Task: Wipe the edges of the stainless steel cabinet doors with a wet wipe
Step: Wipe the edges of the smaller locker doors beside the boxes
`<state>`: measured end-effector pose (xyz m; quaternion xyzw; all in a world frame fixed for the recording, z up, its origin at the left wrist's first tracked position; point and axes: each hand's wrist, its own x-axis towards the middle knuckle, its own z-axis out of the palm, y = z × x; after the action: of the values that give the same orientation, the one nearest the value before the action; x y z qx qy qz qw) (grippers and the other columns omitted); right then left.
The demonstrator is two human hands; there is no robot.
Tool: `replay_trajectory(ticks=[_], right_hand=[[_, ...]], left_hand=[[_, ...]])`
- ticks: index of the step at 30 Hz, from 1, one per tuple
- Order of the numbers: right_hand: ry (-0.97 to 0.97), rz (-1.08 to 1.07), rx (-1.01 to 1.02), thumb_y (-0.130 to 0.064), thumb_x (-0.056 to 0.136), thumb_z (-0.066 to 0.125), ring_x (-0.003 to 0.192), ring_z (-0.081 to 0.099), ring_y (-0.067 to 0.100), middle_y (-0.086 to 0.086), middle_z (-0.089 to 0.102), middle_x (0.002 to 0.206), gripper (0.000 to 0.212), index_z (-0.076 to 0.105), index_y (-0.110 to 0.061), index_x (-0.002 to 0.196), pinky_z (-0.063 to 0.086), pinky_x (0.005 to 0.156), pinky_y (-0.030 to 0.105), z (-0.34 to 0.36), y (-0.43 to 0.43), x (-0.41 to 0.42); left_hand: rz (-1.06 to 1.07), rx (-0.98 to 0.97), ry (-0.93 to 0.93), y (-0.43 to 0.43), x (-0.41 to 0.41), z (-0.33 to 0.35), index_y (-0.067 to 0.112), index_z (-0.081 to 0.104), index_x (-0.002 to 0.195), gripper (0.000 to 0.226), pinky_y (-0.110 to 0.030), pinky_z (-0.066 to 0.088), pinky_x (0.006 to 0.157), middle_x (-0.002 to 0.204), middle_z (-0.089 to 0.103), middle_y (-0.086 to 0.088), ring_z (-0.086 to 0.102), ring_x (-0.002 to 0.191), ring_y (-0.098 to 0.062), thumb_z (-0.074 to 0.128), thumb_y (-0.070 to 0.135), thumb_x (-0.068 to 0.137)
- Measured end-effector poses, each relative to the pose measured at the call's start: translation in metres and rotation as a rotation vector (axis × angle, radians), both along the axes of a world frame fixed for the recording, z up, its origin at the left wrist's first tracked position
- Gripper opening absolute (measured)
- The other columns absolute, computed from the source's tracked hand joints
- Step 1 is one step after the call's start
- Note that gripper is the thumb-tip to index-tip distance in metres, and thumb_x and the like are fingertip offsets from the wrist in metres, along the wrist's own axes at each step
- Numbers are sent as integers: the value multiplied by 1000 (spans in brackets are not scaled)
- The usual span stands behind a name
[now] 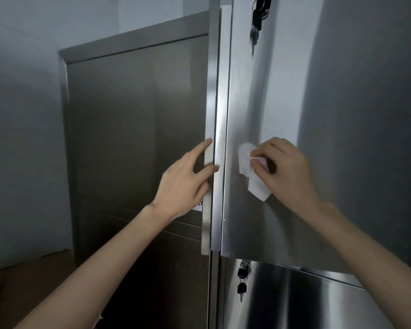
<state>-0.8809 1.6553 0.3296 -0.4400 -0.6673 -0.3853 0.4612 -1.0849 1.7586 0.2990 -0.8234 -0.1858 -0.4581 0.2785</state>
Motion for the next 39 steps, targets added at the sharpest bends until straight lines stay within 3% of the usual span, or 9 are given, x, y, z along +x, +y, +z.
replay_trajectory(ticks=[5, 7, 10, 15, 20, 26, 29, 32, 39], right_hand=[[-19, 124, 159, -7, 82, 64, 78, 61, 23, 9, 66, 85, 7, 69, -3, 83, 43, 76, 19, 13, -17, -21], [-22, 165, 178, -8, 84, 64, 78, 63, 25, 11, 67, 86, 10, 71, -2, 84, 44, 77, 19, 18, -24, -30], [-33, 172, 179, 1, 80, 69, 78, 63, 26, 13, 68, 87, 7, 72, 0, 86, 47, 77, 23, 21, -32, -40], [-1, 182, 171, 8, 75, 73, 78, 63, 28, 13, 67, 85, 14, 74, 1, 87, 46, 75, 23, 25, -45, -48], [-41, 222, 226, 9, 75, 73, 77, 61, 28, 13, 65, 84, 13, 73, 2, 86, 46, 71, 28, 32, -59, -55], [-112, 169, 227, 2, 78, 72, 74, 52, 25, 13, 58, 79, 5, 72, 1, 83, 46, 59, 30, 60, -85, -71], [-19, 124, 176, -4, 84, 66, 78, 49, 24, 12, 53, 82, 7, 68, 2, 84, 47, 61, 41, 90, -96, -80], [63, 136, 166, -8, 90, 59, 84, 52, 25, 14, 56, 91, 13, 69, 0, 93, 44, 71, 36, 108, -100, -86], [29, 122, 246, -3, 87, 62, 84, 60, 22, 14, 64, 95, 13, 70, 4, 94, 47, 74, 28, 61, -111, -89]], left_hand=[[-281, -337, -469, -33, 1, 26, 22, 34, 145, 53, -30, 46, 97, 144, 42, 5, 51, 120, -5, 52, 18, 95], [-377, -618, -570, -44, 8, 44, 20, 27, 148, 54, -19, 42, 95, 129, 51, 10, 54, 103, 8, 50, 24, 99], [-402, -780, -587, -55, 9, 59, 16, 42, 143, 44, -5, 42, 84, 114, 59, 7, 57, 95, 2, 50, 22, 100], [-377, -811, -573, -78, -8, 57, 11, 55, 131, 32, -22, 48, 89, 109, 65, -11, 60, 98, -15, 50, 11, 99], [-444, -825, -619, -115, -13, 55, 16, 57, 126, 28, -14, 48, 79, 94, 61, 2, 56, 84, -3, 54, 16, 98], [-490, -906, -692, -155, -14, 63, 10, 64, 103, 14, -31, 50, 80, 86, 66, -5, 61, 79, -11, 55, 19, 97], [-540, -904, -704, -169, -12, 81, 9, 62, 109, 16, -34, 49, 83, 96, 70, -4, 65, 86, -17, 56, 17, 97], [-515, -796, -692, -178, -9, 102, 11, 56, 125, 29, -32, 49, 89, 107, 68, 0, 64, 98, -15, 56, 15, 96], [-468, -633, -477, -183, -28, 102, 23, 49, 132, 45, -13, 49, 84, 102, 61, 21, 64, 84, 3, 62, 9, 92]])
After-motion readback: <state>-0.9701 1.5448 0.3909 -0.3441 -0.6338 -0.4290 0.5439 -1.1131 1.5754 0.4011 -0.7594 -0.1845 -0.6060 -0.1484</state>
